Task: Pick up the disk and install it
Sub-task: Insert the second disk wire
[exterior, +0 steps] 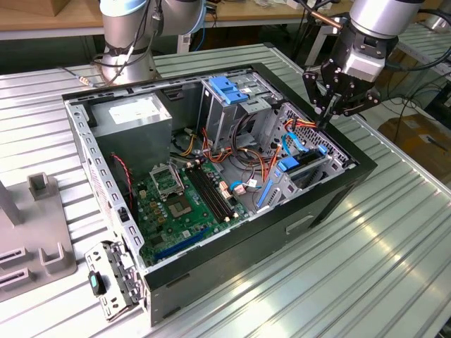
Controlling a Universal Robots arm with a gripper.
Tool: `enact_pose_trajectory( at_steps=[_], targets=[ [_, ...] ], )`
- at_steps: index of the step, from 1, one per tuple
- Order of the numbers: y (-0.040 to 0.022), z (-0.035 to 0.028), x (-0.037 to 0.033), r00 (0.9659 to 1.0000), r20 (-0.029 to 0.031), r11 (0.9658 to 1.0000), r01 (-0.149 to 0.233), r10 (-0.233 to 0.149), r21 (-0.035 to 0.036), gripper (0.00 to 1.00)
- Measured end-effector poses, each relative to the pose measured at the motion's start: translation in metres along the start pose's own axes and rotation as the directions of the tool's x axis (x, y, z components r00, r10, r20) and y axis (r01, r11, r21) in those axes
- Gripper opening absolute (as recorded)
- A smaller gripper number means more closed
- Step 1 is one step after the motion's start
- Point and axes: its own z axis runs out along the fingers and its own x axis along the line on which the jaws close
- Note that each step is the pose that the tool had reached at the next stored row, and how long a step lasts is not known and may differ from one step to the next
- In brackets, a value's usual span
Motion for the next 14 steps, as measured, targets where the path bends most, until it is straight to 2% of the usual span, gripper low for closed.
enact_pose_trajectory(
  at_steps=[3,6,10,12,13,14],
  targets=[
    [0.0000,0.0000,0.0000,1.0000,-0.0001,1.0000,-0.001,0.001,-0.0001,0.16],
    [0.0000,0.0001,0.0000,0.9996,-0.0027,0.9996,-0.028,0.028,-0.0019,0.16],
    [0.0001,0.0003,0.0000,0.9972,-0.0071,0.9972,-0.075,0.074,-0.0046,0.16],
    [0.0001,0.0004,0.0000,0.9948,-0.0098,0.9949,-0.101,0.101,-0.0062,0.16],
    [0.0001,0.0005,0.0000,0.9928,-0.0117,0.9928,-0.119,0.119,-0.0072,0.16],
    [0.0001,0.0007,0.0000,0.9892,-0.0144,0.9893,-0.146,0.146,-0.0086,0.16]
  ],
)
